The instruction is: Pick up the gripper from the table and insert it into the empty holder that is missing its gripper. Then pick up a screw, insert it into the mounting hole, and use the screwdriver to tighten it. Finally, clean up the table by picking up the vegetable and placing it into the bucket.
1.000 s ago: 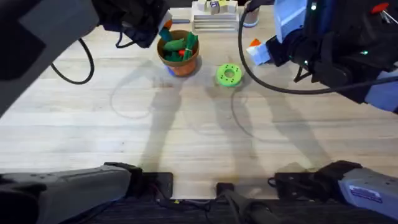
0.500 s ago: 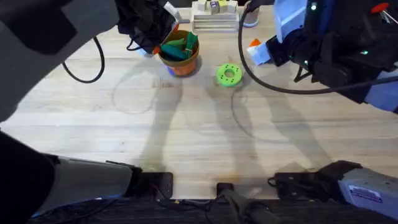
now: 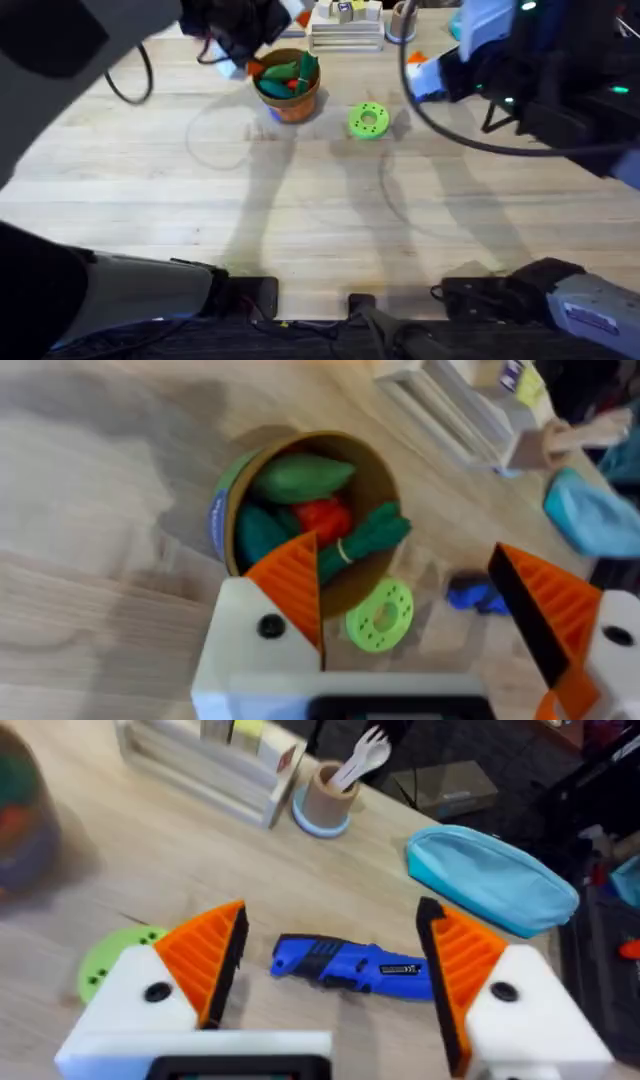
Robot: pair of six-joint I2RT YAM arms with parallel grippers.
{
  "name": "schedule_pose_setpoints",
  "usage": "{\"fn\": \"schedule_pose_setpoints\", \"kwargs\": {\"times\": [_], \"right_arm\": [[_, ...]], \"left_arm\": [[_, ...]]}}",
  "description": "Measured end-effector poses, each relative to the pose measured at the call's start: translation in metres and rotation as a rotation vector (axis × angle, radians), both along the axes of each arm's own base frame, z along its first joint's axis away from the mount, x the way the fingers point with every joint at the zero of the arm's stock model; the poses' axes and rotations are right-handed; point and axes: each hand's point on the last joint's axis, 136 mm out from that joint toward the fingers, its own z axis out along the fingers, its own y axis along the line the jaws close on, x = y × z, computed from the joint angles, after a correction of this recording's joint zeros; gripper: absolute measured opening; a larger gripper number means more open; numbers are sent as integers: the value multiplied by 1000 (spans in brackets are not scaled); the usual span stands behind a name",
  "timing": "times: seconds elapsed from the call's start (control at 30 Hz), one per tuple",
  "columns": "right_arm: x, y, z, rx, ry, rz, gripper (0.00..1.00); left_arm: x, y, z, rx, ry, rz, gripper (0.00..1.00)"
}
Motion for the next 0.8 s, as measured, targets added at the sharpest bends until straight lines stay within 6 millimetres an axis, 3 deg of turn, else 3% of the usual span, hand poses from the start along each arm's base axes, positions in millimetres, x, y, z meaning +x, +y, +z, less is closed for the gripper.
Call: {"fn": "schedule_pose_setpoints", "kwargs": {"times": [0.1,0.3,0.4,0.6,0.8], "right_arm": [[-17,-2,14,69,-1,-6,991],[-59,-2,-2,115,180,26,991],[-76,-5,3,147,240,13,991],[-102,-5,20,213,301,17,991],[-115,0,16,277,355,20,991]], "left_arm": [[-5,-5,16,43,-19,-118,995],[-34,-6,41,149,-43,-346,994],[-52,-5,62,204,-103,-446,995],[-94,1,100,303,-215,-585,995],[-129,14,115,377,-241,-630,994]]}}
